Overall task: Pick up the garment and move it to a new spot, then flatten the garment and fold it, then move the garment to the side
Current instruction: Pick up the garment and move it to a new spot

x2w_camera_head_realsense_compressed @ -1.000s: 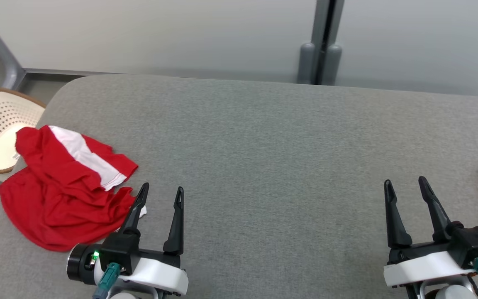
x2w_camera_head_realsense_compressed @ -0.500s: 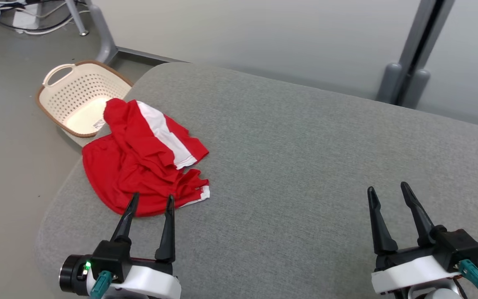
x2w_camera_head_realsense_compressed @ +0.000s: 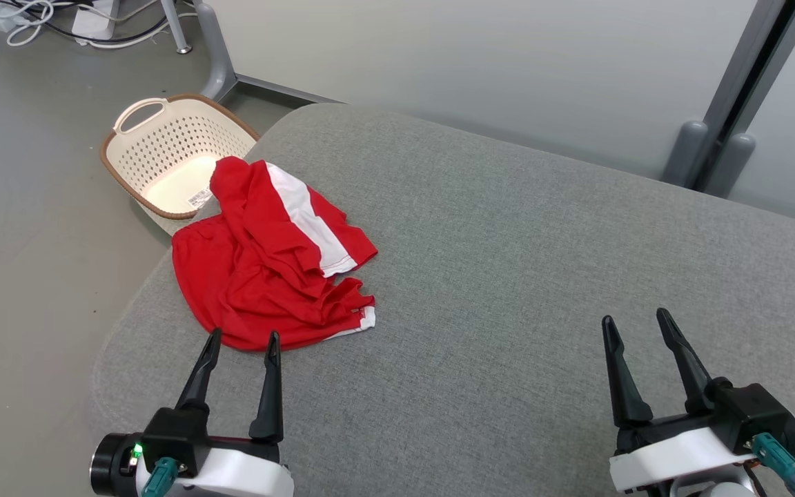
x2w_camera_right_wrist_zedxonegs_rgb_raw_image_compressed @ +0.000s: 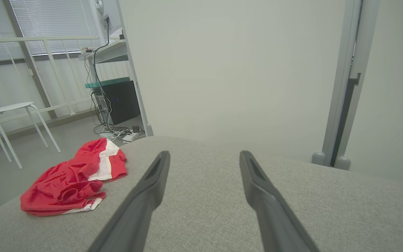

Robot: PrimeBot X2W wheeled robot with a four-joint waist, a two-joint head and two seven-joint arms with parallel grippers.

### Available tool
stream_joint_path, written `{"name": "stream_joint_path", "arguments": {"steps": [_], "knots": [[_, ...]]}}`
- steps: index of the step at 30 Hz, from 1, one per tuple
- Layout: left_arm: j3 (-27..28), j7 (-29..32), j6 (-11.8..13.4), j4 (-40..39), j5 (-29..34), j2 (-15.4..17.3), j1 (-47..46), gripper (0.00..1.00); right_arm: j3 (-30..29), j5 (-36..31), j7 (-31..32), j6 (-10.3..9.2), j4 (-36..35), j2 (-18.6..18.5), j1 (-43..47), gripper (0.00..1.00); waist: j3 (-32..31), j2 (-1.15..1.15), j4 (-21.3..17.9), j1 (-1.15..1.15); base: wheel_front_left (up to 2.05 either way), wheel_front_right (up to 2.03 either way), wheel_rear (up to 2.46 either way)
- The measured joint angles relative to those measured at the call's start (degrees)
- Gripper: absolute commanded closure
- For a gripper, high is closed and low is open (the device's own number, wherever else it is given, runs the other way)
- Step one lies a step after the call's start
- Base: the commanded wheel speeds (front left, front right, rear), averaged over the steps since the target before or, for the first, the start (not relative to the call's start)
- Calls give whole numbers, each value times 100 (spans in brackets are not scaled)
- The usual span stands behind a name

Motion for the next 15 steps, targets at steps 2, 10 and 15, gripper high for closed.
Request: {"name": "stream_joint_path", "arguments": {"steps": [2,10,15], "knots": [[11,0,3,-12,-21,-2,-13,0,-4,1,0,0,5,1,-5,0,14,0,-26,0,0,0,0],[487,-2,54,190,-332,-2,-372,0,-120,-52,1,0,-13,-25,-91,0,227,0,-236,0,0,0,0],[803,-2,-49,812,-358,140,-828,0,-160,-104,0,0,-46,-156,-238,0,457,0,-477,0,0,0,0]]}}
